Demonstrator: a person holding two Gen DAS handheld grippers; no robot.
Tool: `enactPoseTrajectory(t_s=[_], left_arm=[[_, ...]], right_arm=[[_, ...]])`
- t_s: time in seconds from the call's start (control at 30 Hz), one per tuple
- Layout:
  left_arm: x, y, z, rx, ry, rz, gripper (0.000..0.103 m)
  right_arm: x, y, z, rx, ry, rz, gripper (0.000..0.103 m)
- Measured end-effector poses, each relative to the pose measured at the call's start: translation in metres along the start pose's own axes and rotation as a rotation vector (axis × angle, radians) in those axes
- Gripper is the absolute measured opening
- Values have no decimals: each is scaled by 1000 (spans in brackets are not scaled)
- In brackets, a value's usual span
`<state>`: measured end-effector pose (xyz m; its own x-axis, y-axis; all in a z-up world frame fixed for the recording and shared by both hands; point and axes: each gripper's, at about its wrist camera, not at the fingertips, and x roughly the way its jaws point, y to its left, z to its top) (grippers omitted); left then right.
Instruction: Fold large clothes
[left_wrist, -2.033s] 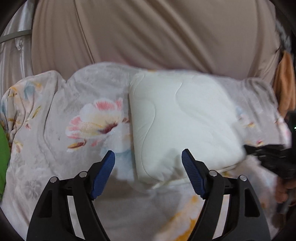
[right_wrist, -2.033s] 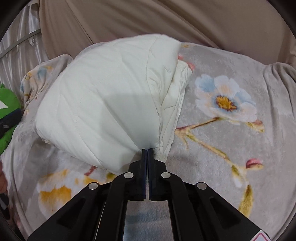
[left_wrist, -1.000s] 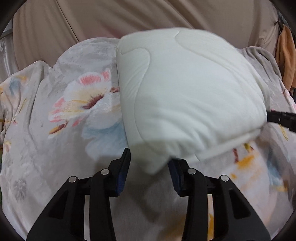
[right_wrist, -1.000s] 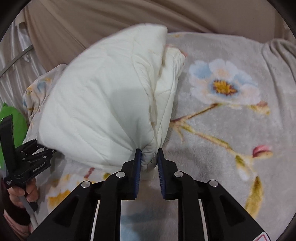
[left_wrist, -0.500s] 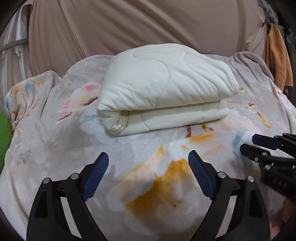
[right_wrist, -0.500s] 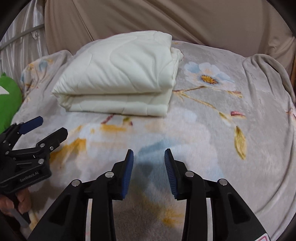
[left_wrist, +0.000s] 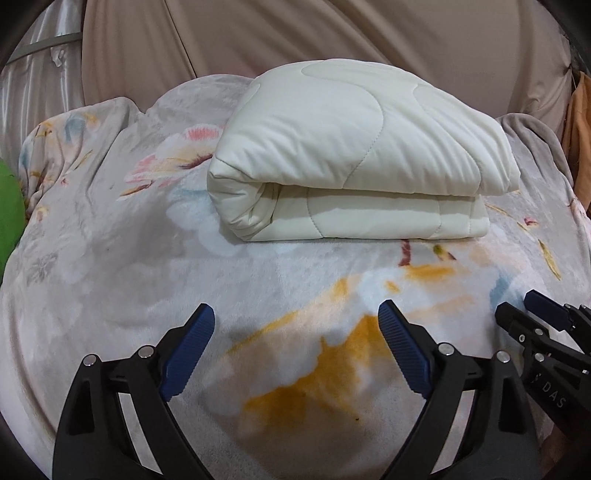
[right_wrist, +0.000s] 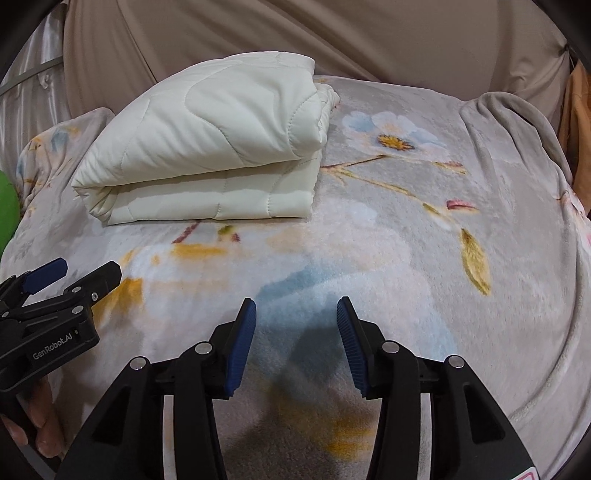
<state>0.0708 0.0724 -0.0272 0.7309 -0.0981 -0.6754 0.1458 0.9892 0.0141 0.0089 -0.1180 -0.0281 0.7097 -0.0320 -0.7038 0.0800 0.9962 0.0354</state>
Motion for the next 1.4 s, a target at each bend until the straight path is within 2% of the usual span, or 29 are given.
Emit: enactPoseTrajectory(t_s=[0.2,0.47,0.97,1.4], left_arm=[[-1,-8,-3,25,-13,29,88],[-5,-14,-4,33,-30,56,88],[-13,-26,-6,91,-74,68,90],[-13,-29,-5,102,-73,89,90]], right_arm=[[-3,6,-3,-19,-19,-27,46],[-8,14,-5,-37,-40,-21,48],[-9,22,-7,-52,-47,-15,48],[-10,25,-7,-58,-55,-28,48]])
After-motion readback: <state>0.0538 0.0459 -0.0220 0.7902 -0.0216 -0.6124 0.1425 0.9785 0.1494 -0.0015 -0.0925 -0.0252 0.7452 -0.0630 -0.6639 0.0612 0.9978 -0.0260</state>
